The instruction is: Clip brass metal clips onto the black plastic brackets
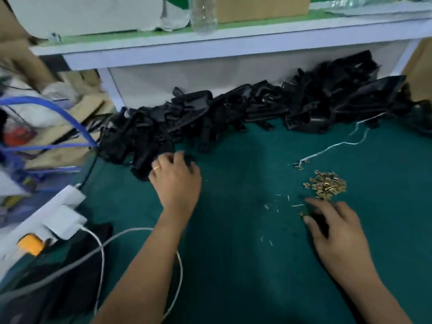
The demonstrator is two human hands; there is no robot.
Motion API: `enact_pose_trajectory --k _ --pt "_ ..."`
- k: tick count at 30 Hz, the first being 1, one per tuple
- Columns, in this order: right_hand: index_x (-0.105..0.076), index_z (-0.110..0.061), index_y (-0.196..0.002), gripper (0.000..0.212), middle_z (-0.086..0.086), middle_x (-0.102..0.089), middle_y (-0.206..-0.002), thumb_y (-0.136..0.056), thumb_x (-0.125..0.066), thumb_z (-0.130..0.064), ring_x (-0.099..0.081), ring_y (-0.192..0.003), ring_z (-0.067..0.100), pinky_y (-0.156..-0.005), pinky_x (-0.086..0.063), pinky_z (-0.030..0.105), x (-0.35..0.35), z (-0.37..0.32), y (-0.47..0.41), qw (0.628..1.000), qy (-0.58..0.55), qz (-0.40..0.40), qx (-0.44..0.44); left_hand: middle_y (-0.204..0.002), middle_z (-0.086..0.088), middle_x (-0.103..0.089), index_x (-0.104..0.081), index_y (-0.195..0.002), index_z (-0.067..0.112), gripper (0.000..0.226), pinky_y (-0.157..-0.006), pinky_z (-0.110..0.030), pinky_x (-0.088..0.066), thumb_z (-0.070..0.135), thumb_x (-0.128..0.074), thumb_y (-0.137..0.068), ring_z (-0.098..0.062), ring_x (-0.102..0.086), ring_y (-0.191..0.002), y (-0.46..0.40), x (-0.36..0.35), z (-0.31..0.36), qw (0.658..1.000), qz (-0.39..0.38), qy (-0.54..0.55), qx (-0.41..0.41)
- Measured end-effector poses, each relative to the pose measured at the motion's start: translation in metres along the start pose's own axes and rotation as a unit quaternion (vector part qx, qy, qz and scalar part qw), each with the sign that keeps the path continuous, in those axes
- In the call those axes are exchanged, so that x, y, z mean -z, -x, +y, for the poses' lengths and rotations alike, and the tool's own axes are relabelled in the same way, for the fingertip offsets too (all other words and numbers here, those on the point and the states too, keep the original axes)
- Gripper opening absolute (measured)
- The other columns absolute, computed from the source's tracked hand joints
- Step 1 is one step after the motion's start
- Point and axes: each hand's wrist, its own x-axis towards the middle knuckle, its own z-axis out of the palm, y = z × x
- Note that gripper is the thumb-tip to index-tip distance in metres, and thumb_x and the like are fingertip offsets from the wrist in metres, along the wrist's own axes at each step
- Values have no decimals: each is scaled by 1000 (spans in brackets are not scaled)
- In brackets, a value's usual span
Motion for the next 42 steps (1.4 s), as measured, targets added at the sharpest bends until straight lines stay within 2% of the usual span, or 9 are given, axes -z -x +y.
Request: enact_pose_trajectory --k 4,11,16,19,23,27,30,35,42 --pt "-75 -24 -110 17 -6 -54 -104 -94 -72 -21 -51 -100 19 -85 -48 39 0 -1 0 1000 8 -2 22 -132 -29 -46 -37 -153 8 59 -90 -50 -47 17 -60 -99 -46 -50 -114 -15 -11 -25 994 -84 -20 64" --pt "-68 -24 -96 7 -13 -56 -100 -94 -73 -20 -49 -99 12 -81 -45 33 -1 0 -3 1000 -29 -2 -3 -122 -12 -52 -44 -149 20 76 -84 -42 -49 -4 -63 -79 -30 -55 -100 60 0 16 985 -42 -11 -168" --pt "-63 -25 -95 12 -17 -62 -96 -98 -69 -15 -53 -94 9 -79 -41 22 7 -4 1 995 -90 -3 -33 -147 -6 -50 -44 -133 29 77 -117 -45 -30 -4 -68 -68 -27 -54 -130 96 7 37 915 -182 -68 -354" --pt "-61 -27 -97 10 -17 -68 -93 -102 -64 -19 -63 -92 5 -79 -50 23 10 -5 3 984 -160 23 -71 -167 -3 -27 -41 -130 25 74 -127 -50 -11 -8 -66 -69 -19 -26 -154 101 10 36 890 -228 -78 -388" --pt "-55 -27 -99 14 -13 -70 -92 -106 -57 -15 -67 -87 11 -77 -48 13 14 -6 4 962 -255 44 -85 -165 4 -32 -52 -113 21 65 -124 -57 -23 -15 -67 -61 -15 -29 -152 104 21 28 874 -233 -91 -417" --pt "-55 -30 -102 19 -9 -66 -91 -104 -58 -11 -65 -84 15 -74 -48 15 16 -7 3 961 -268 21 -68 -151 11 -53 -45 -84 26 35 -124 -52 -22 -2 -59 -69 -16 -41 -147 96 27 31 887 -246 -35 -390" --pt "-57 -31 -101 20 -9 -66 -90 -103 -59 -11 -65 -82 15 -72 -49 16 15 -6 3 961 -268 21 -67 -110 8 -65 -51 -91 26 8 -109 -42 -39 30 -57 -89 -18 -61 -109 97 21 49 917 -199 26 -344" --pt "-61 -31 -102 17 -7 -69 -89 -104 -61 -14 -67 -81 16 -76 -53 21 16 -4 3 944 -314 36 -93 -126 0 -62 -43 -146 24 52 -100 -42 -46 42 -58 -100 -25 -55 -118 93 -2 79 939 -206 31 -273" --pt "-66 -27 -110 22 -2 -71 -96 -103 -61 -6 -69 -84 17 -75 -57 27 19 0 2 918 -378 62 -105 -117 5 -54 -52 -144 29 68 -87 -33 -51 42 -71 -81 -19 -58 -105 83 -8 85 943 -265 118 -161"
